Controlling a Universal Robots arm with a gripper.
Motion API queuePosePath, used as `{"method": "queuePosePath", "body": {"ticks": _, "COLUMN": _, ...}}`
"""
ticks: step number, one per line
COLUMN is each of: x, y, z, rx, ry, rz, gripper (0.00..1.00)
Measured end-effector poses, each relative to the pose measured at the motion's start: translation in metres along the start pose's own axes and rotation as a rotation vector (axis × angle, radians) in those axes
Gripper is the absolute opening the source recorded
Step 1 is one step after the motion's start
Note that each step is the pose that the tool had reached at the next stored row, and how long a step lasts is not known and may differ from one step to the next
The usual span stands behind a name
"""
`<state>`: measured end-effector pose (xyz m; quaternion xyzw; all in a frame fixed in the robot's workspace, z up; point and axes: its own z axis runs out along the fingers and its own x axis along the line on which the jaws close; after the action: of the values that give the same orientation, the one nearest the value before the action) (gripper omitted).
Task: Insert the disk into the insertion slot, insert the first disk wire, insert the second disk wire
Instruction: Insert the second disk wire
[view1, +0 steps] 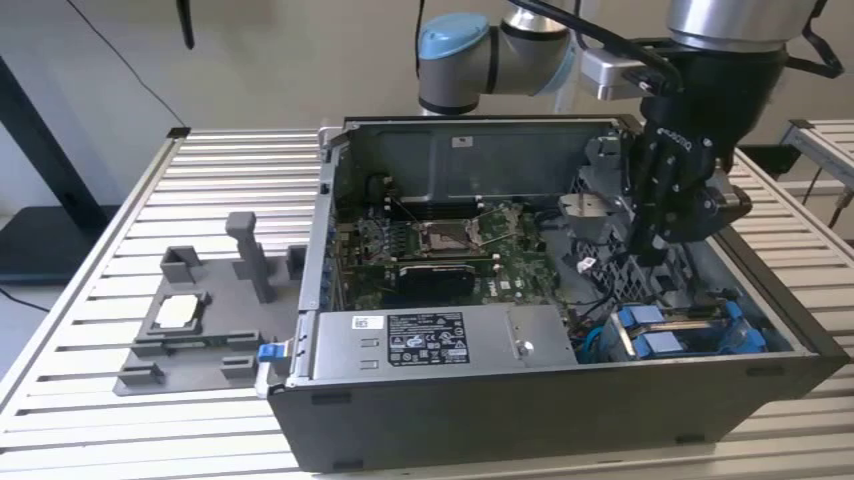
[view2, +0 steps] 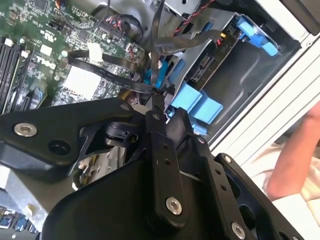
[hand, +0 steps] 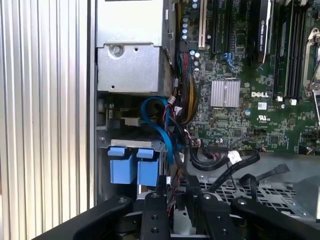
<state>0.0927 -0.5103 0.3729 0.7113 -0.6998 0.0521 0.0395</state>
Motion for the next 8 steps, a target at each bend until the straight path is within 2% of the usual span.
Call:
{"method": "queuePosePath", "body": {"ticks": 2, "x": 0.0, "y": 0.0005, "z": -0.0001, "rx": 0.0112, "ry": -0.0051, "rz": 0.0, "gripper": 0.3}}
{"method": "queuePosePath", "body": {"ticks": 3, "x": -0.0001, "y": 0.0011, "z": -0.0002, "rx": 0.0205, "ry": -0.007, "rz": 0.001, "gripper": 0.3}}
{"method": "queuePosePath", "body": {"ticks": 5, "x": -0.0001, "y": 0.003, "z": 0.0, "rx": 0.0438, "ry": -0.0069, "rz": 0.004, "gripper": 0.3}}
{"method": "queuePosePath", "body": {"ticks": 8, "x": -0.0002, "y": 0.0079, "z": 0.0001, "rx": 0.0551, "ry": -0.0067, "rz": 0.005, "gripper": 0.3}}
